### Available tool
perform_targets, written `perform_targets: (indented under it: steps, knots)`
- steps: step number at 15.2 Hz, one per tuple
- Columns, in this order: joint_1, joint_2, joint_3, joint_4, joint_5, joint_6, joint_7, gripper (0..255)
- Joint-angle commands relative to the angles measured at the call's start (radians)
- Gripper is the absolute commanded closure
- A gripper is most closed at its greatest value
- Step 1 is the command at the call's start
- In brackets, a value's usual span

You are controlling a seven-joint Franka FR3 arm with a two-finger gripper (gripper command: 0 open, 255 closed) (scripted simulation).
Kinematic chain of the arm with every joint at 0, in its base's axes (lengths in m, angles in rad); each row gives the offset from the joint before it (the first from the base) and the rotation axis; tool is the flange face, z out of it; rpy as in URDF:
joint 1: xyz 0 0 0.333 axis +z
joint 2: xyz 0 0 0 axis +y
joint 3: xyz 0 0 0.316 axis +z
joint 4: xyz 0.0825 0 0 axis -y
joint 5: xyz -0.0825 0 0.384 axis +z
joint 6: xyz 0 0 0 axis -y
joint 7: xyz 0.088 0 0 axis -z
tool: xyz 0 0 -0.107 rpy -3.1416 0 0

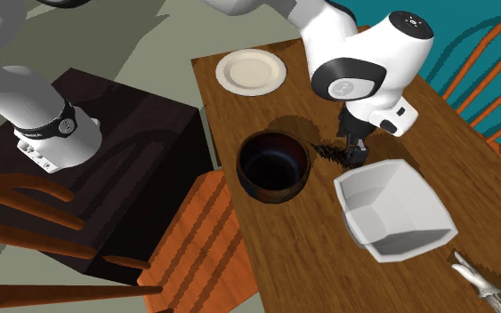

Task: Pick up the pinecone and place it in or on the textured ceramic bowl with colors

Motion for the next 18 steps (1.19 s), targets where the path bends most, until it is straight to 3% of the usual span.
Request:
perform_targets:
  steps: [1,10,11,18]
  knots:
    - [0.002,0.019,-0.002,0.006,-0.002,0.014,0.001,0]
    - [0.003,0.036,-0.003,0.013,-0.003,0.024,0.001,0]
    - [0.003,0.036,-0.003,0.013,-0.003,0.024,0.001,255]
    - [0.003,0.035,-0.003,0.012,-0.003,0.024,0.001,255]
